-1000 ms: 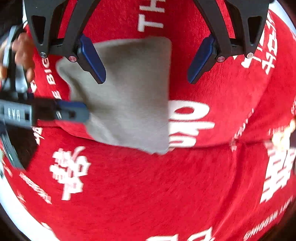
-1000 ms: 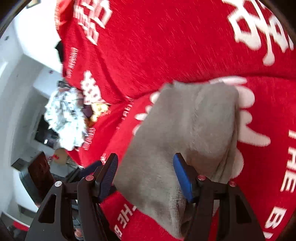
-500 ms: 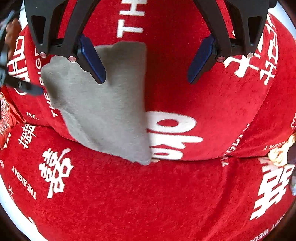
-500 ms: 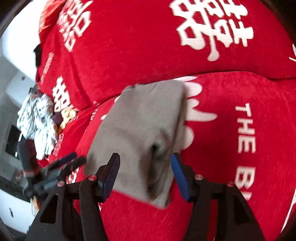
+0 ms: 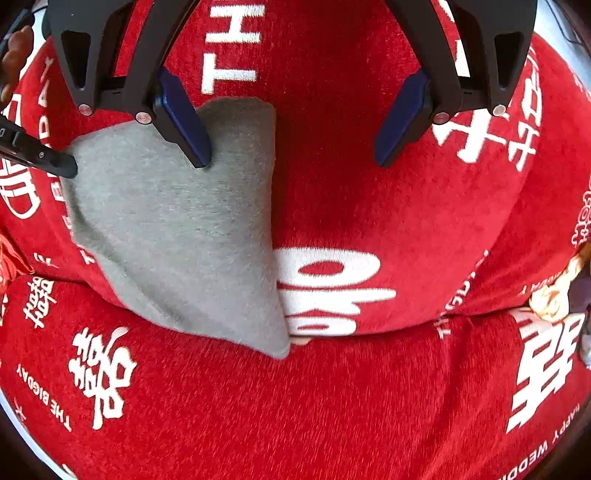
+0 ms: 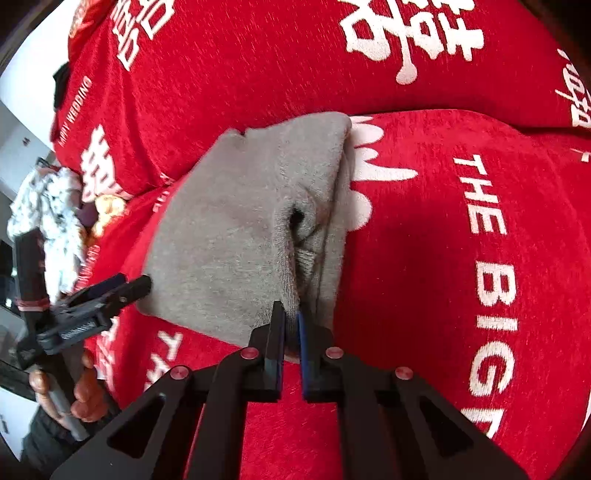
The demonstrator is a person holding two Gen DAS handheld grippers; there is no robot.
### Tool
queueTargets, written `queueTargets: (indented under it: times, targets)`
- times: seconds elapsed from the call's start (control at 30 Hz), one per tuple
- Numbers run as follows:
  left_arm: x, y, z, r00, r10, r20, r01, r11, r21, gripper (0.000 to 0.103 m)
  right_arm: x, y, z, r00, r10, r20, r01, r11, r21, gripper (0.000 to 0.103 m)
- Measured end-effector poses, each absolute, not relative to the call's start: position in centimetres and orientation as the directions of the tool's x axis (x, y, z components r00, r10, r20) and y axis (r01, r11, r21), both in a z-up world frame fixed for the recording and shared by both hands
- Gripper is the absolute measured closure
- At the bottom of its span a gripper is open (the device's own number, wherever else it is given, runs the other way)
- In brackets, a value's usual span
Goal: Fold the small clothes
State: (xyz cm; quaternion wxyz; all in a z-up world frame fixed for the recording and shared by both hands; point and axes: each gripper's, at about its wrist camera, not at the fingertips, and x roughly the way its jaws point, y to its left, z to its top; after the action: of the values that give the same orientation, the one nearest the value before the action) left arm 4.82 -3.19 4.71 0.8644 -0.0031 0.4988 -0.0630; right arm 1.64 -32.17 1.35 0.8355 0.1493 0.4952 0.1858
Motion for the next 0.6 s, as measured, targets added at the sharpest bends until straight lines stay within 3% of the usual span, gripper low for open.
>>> queueTargets:
  times: [0.07,0.2,0.27,0.3,0.33,0.43,0.47,0.6]
  targets:
    - [5.0,-2.7,6.2,0.513,-0.163,-0.843,0.112,0.986,-0.122,0.012,1.1,-31.9,3.0,0.482,0.452,-0.751,-0.181,0.890,0.419,0.093]
    - [7.3,-2.8,6.7,0.513,-0.150,-0.845,0.080,0.989,-0.127,0.012,1.6,-30.8,5.6,0.529,0.491,-0.692,-0.247,0.869,0.428,0.087]
    - [8.3,-3.4,6.1,0.494,-0.141,-0.858,0.078,0.990,-0.118,0.012,3.0,-29.4,5.6,0.505,0.532,-0.679,-0.278,0.846,0.456,0.072]
    - [8.8,-3.8,5.7,0.484,-0.127,-0.866,0.076,0.992,-0.103,0.012,3.7,-28.9,5.3,0.498,0.535,-0.683,-0.280,0.844,0.457,0.052]
    - [9.3,-4.3,5.0,0.471,-0.106,-0.876,0.080,0.994,-0.077,0.012,4.2,-28.4,4.9,0.495,0.530,-0.688,-0.274,0.847,0.455,0.045]
    - [9.6,-5.2,4.0,0.461,-0.093,-0.882,0.095,0.994,-0.056,0.012,6.1,-27.8,2.8,0.472,0.464,-0.750,-0.221,0.885,0.409,0.046]
    - [9.6,-5.3,3.7,0.461,-0.095,-0.882,0.099,0.994,-0.056,0.012,6.7,-28.0,1.8,0.461,0.444,-0.768,-0.202,0.896,0.396,0.051]
    - [9.5,-5.8,3.7,0.469,-0.091,-0.879,0.121,0.992,-0.038,0.012,6.5,-29.0,1.8,0.464,0.469,-0.751,-0.198,0.882,0.428,0.052]
